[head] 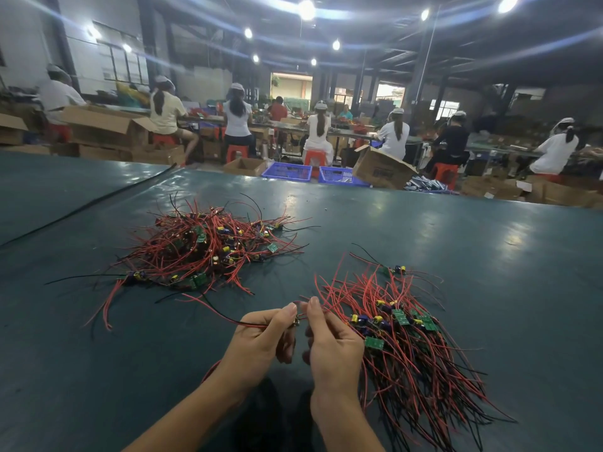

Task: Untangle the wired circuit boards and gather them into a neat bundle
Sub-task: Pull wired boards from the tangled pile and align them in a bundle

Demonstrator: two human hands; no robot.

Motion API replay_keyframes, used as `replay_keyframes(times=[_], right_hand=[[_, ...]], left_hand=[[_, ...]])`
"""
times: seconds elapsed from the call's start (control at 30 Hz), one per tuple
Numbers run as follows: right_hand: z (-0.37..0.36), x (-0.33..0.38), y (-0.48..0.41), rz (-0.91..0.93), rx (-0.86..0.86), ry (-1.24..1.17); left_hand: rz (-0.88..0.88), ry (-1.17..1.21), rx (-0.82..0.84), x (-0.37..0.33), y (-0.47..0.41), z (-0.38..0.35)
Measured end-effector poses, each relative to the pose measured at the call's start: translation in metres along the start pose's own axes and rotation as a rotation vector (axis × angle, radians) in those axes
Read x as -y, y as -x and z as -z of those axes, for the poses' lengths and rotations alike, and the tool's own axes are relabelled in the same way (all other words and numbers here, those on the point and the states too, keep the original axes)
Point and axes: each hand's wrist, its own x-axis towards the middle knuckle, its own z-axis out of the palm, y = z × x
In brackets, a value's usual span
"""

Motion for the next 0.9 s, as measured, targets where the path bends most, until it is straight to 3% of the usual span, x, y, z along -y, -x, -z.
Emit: replay_keyframes(times=[0.23, 0.43, 0.63, 0.73, 0.9], right_hand=[[0.019, 0.02, -0.021, -0.168, -0.2, -0.237], [0.032, 0.028, -0.026, -0.188, -0.182, -0.429], [0.039, 0.03, -0.027, -0.108, -0.159, -0.519], [0.033, 0.027, -0.021, -0.06, -0.12, -0.37], [0.002, 0.006, 0.007, -0.014, 0.229, 0.04]], left_hand=[[0.012, -0.055, 0.035, -0.001, 0.001, 0.002], [0.021, -0.078, 0.106, -0.005, 0.005, -0.001], [0.006, -0.045, 0.075, -0.007, 0.004, 0.002], [0.041, 0.054, -0.001, -0.01, 0.001, 0.007], [0.063, 0.103, 0.004, -0.005, -0.002, 0.01]])
